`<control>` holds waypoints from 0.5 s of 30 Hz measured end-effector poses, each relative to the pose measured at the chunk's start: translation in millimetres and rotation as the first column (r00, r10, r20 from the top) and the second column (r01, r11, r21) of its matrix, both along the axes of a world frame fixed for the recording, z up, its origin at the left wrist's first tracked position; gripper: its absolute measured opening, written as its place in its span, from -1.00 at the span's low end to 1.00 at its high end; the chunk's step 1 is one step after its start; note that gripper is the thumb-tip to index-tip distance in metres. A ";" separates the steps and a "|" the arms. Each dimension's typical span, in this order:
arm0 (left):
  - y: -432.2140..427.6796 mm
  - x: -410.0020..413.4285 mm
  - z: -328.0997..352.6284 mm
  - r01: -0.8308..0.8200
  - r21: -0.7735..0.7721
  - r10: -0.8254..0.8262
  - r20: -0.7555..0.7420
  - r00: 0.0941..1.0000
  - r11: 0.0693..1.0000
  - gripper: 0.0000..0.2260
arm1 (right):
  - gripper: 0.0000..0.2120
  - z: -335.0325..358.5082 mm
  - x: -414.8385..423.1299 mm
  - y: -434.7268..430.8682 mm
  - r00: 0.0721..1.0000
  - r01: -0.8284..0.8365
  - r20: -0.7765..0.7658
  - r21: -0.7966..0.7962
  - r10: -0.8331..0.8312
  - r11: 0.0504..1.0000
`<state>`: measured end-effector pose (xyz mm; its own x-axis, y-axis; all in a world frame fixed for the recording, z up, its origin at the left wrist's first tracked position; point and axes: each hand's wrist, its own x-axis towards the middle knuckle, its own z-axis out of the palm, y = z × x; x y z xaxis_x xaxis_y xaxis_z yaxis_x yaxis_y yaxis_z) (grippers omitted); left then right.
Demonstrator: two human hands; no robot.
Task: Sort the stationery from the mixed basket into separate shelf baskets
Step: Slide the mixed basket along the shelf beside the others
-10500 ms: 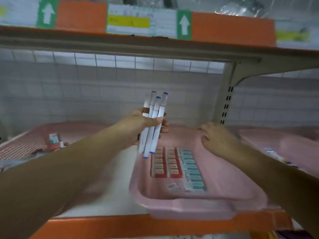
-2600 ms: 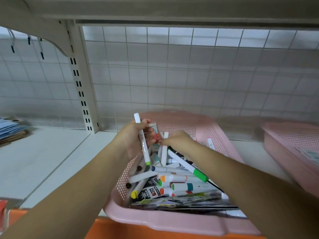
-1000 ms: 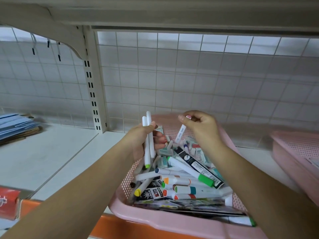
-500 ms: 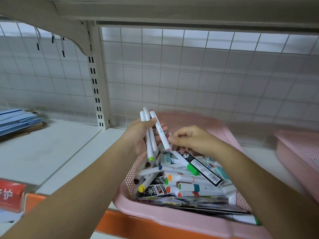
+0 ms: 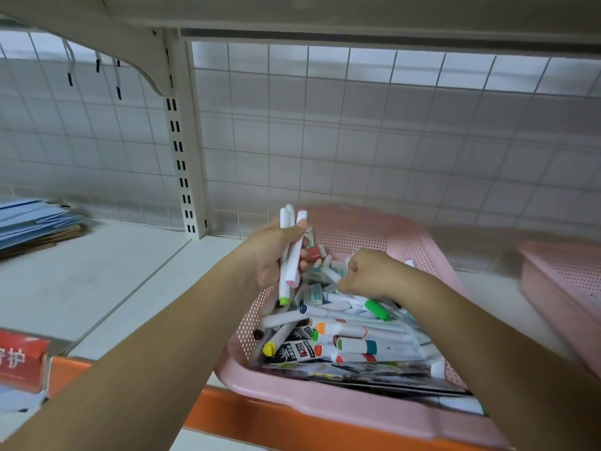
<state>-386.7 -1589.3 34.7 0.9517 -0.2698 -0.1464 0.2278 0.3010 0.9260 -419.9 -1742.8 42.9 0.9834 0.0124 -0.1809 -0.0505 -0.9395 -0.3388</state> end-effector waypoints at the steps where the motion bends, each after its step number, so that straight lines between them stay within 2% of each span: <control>1: 0.1 -0.1 -0.2 0.021 0.005 -0.021 -0.001 1.000 1.000 -0.86 | -0.72 1.3 -0.8 -0.4 0.997 0.035 0.062 0.095 -0.041 0.995; 3: 1.3 -0.9 0.4 0.050 -0.021 -0.050 -0.004 0.999 0.999 -0.87 | -0.84 5.1 -1.4 -1.5 0.952 0.043 0.270 0.347 -0.143 0.937; 5: 2.4 -1.7 2.5 0.049 -0.069 -0.049 -0.006 0.999 0.996 -0.95 | -0.93 10.7 -4.1 -0.7 0.869 -0.061 0.435 0.570 -0.238 0.819; 7: 3.1 -3.5 4.3 0.037 -0.099 -0.036 0.014 0.999 0.994 -0.90 | -0.83 11.0 -7.6 1.9 0.816 -0.207 0.520 0.669 -0.250 0.714; 9: 2.8 -4.8 5.5 0.033 -0.124 -0.026 0.053 0.998 0.992 -0.92 | -0.75 6.7 -9.4 5.4 0.771 -0.326 0.613 0.612 -0.172 0.720; 11: 2.4 -5.9 5.6 0.033 -0.137 -0.024 0.065 0.998 0.990 -0.86 | -0.73 -0.8 -7.1 9.0 0.732 -0.376 0.677 0.495 -0.075 0.783; 15: 3.5 -3.8 4.7 -0.012 -0.185 0.020 0.041 0.999 0.983 -0.72 | -0.69 -8.2 -4.4 17.0 0.729 -0.399 0.669 0.244 0.144 0.884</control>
<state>-390.6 -1585.8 39.4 0.9603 -0.2734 -0.0552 0.1837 0.4712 0.8627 -424.3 -1725.8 34.7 0.8127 0.2331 0.5340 0.5262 -0.6872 -0.5009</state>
